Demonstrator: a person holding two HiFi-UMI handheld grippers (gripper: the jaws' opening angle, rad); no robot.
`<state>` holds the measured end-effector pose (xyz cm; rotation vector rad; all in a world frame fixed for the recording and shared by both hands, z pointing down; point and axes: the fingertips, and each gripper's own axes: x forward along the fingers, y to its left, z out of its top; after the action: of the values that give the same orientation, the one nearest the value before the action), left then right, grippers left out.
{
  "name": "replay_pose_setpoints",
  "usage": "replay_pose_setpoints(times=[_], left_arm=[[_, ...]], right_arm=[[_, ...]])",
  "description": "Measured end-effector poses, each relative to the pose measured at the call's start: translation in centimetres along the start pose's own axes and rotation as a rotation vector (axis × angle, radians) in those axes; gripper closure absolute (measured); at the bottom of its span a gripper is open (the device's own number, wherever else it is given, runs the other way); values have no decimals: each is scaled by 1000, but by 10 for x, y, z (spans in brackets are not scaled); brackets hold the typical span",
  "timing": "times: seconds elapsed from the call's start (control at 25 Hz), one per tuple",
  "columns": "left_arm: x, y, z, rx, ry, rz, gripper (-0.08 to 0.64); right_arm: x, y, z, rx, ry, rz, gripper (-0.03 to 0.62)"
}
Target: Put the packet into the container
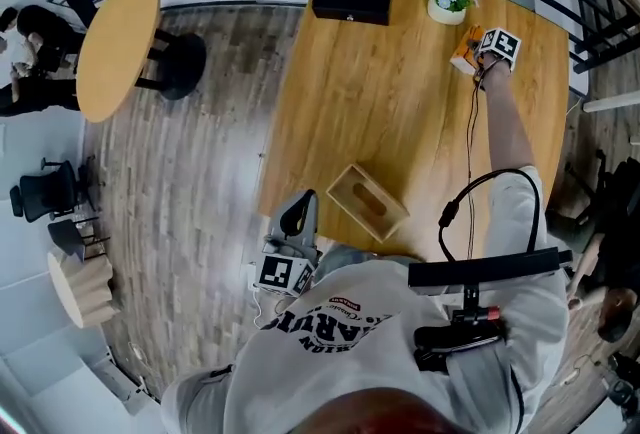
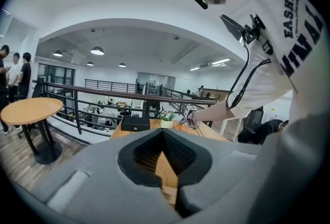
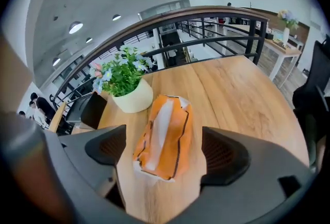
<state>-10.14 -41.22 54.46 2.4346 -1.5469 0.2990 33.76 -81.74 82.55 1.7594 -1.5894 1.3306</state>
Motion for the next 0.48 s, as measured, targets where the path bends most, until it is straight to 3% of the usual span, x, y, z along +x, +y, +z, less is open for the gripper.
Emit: replay_pose_setpoints(times=[0.16, 0.48], left_arm=[[0, 10, -7, -5, 19, 29, 561], [6, 14, -8, 14, 32, 46, 561]], right_arm=[[23, -6, 0, 52, 9, -31, 137], [44, -11, 5, 28, 18, -86, 129]])
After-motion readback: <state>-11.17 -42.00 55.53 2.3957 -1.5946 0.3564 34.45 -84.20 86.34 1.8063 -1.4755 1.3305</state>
